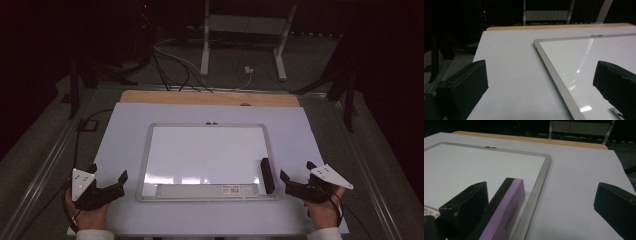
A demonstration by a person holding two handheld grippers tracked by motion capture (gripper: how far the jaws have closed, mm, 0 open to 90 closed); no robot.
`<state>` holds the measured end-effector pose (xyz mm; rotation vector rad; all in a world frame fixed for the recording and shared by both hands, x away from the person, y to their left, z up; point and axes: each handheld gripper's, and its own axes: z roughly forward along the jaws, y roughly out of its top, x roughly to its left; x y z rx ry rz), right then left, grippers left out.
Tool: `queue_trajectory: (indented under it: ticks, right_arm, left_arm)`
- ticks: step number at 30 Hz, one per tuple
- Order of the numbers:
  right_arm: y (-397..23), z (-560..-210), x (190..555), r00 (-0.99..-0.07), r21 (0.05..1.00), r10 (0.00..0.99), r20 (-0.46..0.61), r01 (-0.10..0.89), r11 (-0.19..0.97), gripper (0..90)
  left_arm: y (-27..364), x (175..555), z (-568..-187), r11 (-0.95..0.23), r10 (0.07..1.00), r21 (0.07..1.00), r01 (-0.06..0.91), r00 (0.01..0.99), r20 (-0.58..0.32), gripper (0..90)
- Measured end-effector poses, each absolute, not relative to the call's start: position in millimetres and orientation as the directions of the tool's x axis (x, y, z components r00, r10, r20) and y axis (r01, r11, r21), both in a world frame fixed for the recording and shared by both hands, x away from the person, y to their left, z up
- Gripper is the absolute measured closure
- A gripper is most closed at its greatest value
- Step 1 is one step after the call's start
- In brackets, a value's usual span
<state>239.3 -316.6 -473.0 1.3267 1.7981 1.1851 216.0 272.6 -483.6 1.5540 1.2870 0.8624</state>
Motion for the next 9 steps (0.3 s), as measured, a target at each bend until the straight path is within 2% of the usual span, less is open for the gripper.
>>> queue_trajectory:
  ticks: [9]
  right_arm:
    - [-328.5, -480.4, 232.2, -0.295, 0.908, 0.954, 0.048, 0.411, 0.082, 0.2]
  left_arm:
    - [269.8, 217.5, -483.2, -0.042, 0.976, 0.940, 0.339, 0.213, -0.033, 0.6]
